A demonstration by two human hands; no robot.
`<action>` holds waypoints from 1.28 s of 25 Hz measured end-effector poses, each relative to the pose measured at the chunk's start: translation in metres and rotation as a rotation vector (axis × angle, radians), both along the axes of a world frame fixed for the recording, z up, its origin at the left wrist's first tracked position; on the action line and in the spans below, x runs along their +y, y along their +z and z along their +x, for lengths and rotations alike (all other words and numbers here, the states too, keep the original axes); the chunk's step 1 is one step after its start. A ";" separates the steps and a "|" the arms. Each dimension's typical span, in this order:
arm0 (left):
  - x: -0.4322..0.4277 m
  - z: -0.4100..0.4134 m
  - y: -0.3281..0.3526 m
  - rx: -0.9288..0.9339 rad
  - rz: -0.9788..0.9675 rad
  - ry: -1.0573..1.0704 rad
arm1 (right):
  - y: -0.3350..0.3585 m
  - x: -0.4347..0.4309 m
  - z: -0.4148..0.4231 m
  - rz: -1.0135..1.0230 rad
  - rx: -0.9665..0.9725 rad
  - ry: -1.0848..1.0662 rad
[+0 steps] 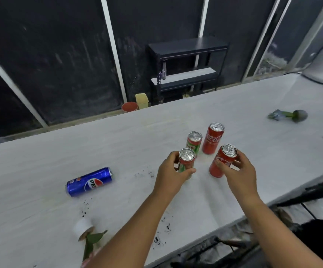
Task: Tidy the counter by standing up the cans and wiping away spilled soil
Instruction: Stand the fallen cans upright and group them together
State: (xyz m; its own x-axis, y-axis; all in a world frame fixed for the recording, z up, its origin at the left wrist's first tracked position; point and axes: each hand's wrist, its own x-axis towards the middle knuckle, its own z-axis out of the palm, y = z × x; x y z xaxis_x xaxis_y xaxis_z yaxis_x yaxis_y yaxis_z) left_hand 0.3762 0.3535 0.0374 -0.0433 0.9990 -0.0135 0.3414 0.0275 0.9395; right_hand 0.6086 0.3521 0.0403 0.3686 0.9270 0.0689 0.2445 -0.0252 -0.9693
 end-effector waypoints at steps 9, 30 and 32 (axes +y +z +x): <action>0.020 0.064 -0.026 0.062 0.008 -0.020 | -0.017 0.026 0.035 0.007 -0.051 0.100; -0.066 -0.168 0.007 0.242 0.074 0.322 | -0.066 -0.084 -0.068 -0.149 -0.223 0.186; -0.067 -0.208 0.010 0.328 0.030 0.376 | -0.069 -0.083 -0.076 -0.115 -0.406 0.206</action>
